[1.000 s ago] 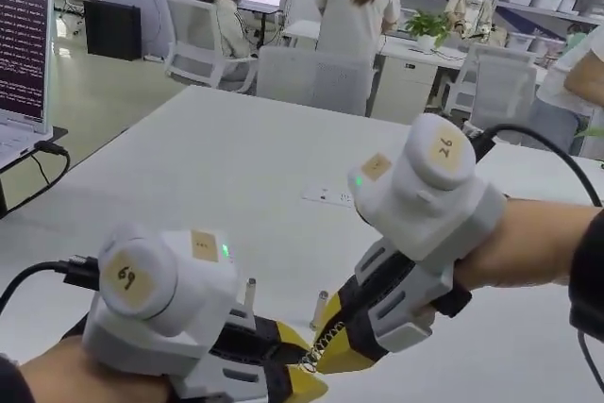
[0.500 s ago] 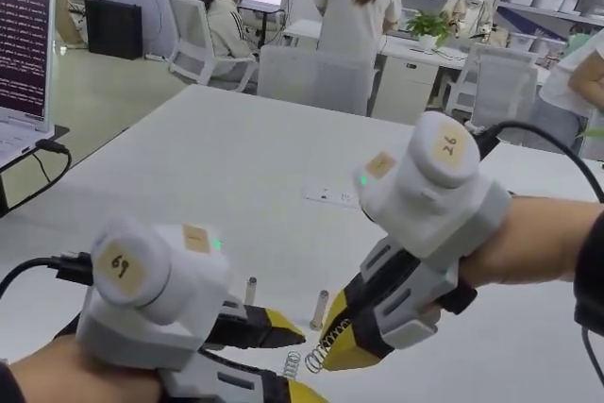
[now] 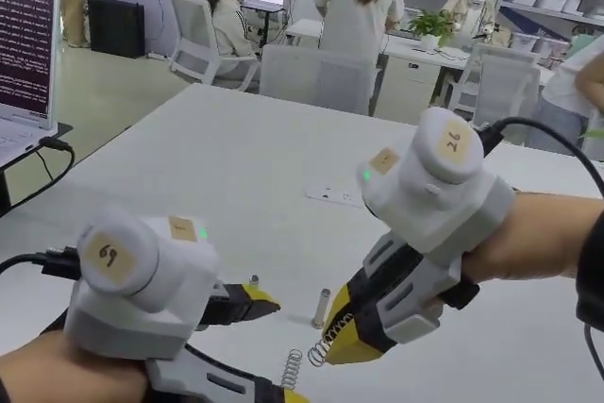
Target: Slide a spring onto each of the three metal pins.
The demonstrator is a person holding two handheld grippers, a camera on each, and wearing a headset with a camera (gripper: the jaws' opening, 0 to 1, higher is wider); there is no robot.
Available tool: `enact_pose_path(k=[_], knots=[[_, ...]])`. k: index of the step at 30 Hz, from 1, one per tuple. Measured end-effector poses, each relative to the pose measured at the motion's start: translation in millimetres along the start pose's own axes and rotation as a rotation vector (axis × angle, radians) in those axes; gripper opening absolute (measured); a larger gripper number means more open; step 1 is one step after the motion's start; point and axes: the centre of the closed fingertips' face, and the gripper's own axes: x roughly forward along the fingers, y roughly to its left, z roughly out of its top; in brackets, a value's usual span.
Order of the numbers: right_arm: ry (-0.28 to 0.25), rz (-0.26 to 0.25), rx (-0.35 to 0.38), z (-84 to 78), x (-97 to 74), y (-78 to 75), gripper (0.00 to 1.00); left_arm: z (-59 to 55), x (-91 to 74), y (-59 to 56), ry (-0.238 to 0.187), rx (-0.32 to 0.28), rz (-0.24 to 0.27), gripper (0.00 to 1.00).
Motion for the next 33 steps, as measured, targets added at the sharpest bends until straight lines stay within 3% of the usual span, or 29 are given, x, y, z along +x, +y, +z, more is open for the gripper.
enact_pose_path(k=[4,13,20,33], knots=[[-0.001,-0.002,-0.001,0.7,0.2,-0.5,0.08,-0.6,-2.8,4.1,-0.008,-0.011,0.02,0.83],[0.005,-0.006,-0.001,-0.8,0.4,-2.2,0.08,-0.5,-7.2,10.1,-0.026,-0.031,0.056,0.94],[0.009,-0.009,0.004,-2.6,-0.6,-4.6,0.08,-3.1,-19.8,16.2,-0.038,-0.037,0.063,0.94],[0.022,-0.024,0.012,-6.2,-5.0,-16.2,0.08,-17.1,-53.2,33.1,-0.05,-0.06,0.152,0.92]])
